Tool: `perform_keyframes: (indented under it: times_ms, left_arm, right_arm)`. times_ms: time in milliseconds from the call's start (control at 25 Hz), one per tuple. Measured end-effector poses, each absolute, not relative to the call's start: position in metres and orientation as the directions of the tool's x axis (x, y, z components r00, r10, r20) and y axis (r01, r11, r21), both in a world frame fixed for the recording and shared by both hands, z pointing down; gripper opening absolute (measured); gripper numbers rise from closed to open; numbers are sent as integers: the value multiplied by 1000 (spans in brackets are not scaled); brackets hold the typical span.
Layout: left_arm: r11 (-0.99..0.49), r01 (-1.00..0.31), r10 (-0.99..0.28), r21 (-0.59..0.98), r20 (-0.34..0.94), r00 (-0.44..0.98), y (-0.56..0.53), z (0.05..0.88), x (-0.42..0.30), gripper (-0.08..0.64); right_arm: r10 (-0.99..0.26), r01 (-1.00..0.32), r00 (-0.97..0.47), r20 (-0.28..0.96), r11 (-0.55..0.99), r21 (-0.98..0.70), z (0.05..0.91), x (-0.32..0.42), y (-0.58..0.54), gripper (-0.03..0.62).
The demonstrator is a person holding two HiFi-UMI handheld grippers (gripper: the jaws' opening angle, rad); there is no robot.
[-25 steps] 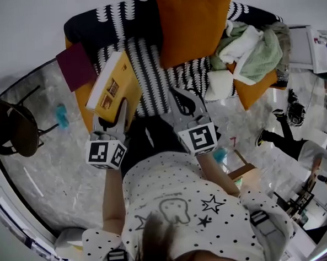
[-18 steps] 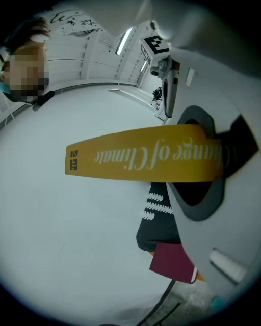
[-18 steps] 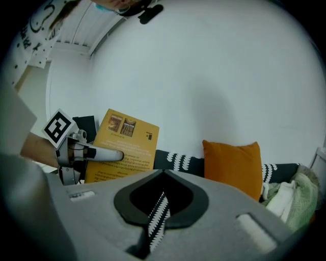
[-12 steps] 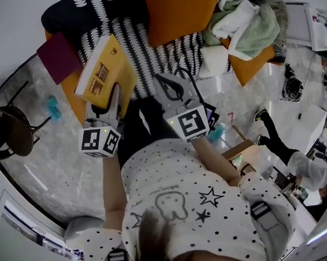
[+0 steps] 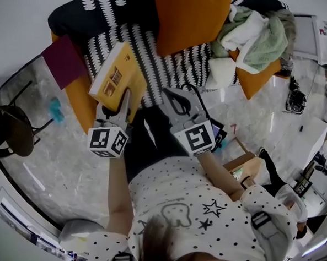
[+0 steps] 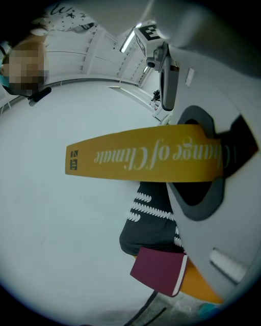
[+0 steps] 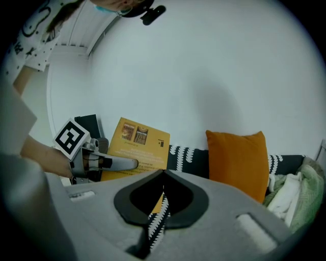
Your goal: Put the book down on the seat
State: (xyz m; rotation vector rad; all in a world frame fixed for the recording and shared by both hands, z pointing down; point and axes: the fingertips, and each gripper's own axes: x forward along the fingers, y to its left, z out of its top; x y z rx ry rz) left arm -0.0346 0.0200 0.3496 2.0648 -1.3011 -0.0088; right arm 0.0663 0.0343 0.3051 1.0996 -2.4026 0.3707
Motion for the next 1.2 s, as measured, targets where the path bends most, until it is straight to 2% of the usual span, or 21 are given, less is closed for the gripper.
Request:
perform_keyframes:
  times_ms: [680,1200]
  left_arm:
    - [-237,-760,-765,605,366,530,4,406,-28,150]
    - [-198,-729,-774,656,352,527,-17,466,-34,150]
  right_arm:
    - [-656,-798,-563,503,590,-123,323,64,32,-3]
    - [-618,-804,-562,550,565,-185,368,60,49,-5]
